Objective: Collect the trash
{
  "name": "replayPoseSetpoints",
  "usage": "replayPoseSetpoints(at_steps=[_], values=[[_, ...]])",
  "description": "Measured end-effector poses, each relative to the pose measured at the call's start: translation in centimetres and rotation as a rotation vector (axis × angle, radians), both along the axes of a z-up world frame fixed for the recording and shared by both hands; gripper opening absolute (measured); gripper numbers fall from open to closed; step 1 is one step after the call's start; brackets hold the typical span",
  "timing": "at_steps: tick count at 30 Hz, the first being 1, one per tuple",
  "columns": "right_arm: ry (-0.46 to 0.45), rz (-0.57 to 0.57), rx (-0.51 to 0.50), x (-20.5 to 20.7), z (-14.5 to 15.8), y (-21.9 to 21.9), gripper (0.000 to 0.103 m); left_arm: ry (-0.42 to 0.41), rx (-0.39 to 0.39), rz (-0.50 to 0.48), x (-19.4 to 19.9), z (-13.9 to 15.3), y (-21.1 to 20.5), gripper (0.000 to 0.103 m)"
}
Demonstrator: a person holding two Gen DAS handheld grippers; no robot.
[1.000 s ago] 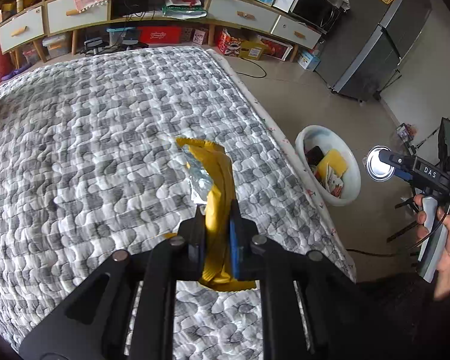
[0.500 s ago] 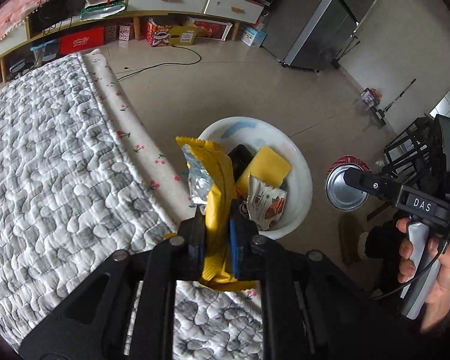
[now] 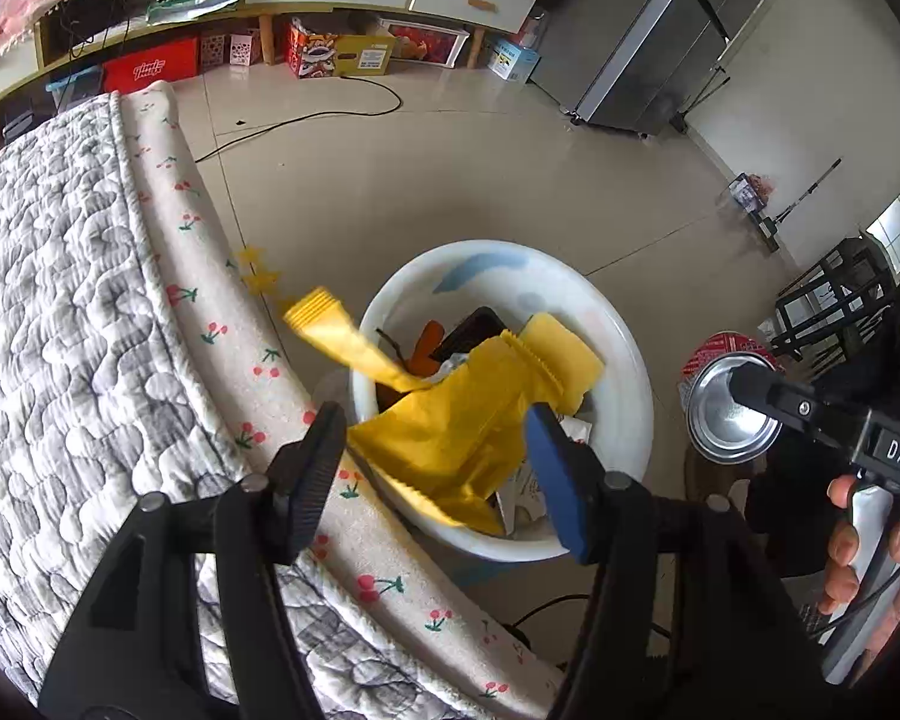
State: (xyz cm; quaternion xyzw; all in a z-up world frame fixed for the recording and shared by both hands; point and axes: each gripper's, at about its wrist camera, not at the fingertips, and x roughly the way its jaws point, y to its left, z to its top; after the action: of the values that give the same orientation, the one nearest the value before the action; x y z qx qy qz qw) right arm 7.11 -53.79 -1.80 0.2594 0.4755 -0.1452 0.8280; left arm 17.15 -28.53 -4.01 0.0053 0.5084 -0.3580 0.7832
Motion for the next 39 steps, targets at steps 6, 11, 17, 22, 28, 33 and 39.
replayPoseSetpoints(at_steps=[6, 11, 17, 22, 28, 33, 39], values=[[0.000, 0.011, 0.004, 0.8, 0.2, 0.5, 0.088, -0.008, 0.034, 0.022, -1.0, 0.1, 3.2, 0.076], [0.006, 0.029, 0.007, 2.2, 0.1, 1.5, 0.088, -0.034, 0.074, 0.054, -1.5, 0.4, 6.2, 0.084], [0.017, 0.042, 0.000, 4.3, -0.2, 3.0, 0.088, -0.055, 0.129, 0.114, -2.3, 0.5, 10.2, 0.101], [0.005, 0.051, 0.006, 6.2, -0.7, 4.3, 0.088, -0.078, 0.175, 0.153, -3.1, 0.8, 13.3, 0.102], [-0.018, 0.017, 0.004, 7.5, -0.6, 5.2, 0.103, -0.104, 0.225, 0.216, -3.9, 0.9, 17.2, 0.102], [-0.030, 0.036, -0.014, 7.6, 0.2, 6.8, 0.103, -0.102, 0.236, 0.263, -5.1, 1.4, 20.3, 0.102], [-0.055, 0.065, -0.064, 6.0, 1.6, 9.1, 0.103, -0.105, 0.239, 0.341, -7.0, 2.3, 23.4, 0.102]])
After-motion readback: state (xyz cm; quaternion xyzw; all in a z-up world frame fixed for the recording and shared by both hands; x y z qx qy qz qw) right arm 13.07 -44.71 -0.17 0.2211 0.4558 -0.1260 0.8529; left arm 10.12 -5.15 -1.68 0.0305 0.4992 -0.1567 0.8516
